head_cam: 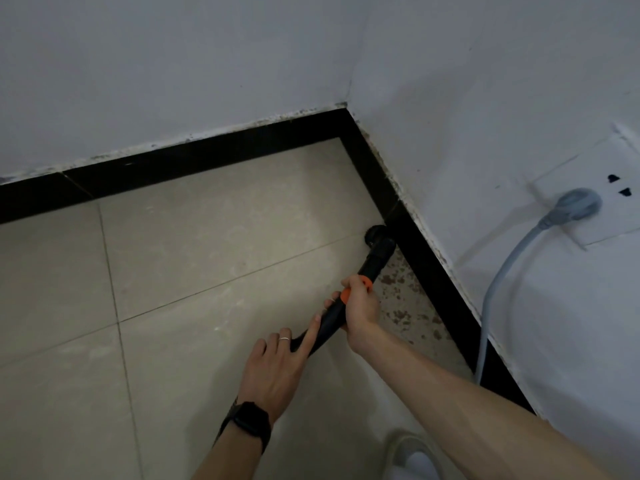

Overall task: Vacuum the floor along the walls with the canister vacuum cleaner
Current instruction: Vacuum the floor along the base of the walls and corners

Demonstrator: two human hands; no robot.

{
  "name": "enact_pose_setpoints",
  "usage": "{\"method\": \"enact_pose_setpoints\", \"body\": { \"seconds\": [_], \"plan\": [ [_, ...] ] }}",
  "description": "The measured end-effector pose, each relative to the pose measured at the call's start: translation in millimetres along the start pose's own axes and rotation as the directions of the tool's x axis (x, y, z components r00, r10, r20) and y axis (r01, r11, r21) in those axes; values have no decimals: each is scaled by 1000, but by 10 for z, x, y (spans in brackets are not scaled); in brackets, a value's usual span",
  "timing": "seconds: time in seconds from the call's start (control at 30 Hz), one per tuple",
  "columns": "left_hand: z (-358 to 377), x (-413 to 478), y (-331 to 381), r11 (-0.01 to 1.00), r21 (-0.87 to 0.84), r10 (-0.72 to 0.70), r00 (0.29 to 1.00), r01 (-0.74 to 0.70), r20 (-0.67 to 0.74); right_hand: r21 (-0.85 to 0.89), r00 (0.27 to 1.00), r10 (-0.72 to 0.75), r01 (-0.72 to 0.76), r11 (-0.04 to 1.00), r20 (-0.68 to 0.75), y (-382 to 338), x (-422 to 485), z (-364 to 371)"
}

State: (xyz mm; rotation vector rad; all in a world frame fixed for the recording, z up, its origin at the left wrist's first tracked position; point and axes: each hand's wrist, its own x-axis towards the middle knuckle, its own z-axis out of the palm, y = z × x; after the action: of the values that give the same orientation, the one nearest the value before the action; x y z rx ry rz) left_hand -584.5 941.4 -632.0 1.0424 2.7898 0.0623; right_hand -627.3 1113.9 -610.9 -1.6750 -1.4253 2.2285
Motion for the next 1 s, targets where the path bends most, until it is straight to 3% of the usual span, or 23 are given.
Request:
{"method": "enact_pose_setpoints", "body": {
  "seconds": [0.27, 0.7, 1.0],
  "plan": [
    [3, 199, -103, 998, -68, -11, 1000, 10, -10, -84, 996, -71, 66, 994, -54, -91, 128, 114],
    [-33, 383, -403, 971, -220, -71, 993, 89, 90, -301, 988, -135, 108, 948, -69, -162, 296, 516],
    [-103, 491, -429, 797, -531, -201, 955, 288, 217, -537, 980, -196, 155, 829, -20, -382, 372, 642]
  ]
}}
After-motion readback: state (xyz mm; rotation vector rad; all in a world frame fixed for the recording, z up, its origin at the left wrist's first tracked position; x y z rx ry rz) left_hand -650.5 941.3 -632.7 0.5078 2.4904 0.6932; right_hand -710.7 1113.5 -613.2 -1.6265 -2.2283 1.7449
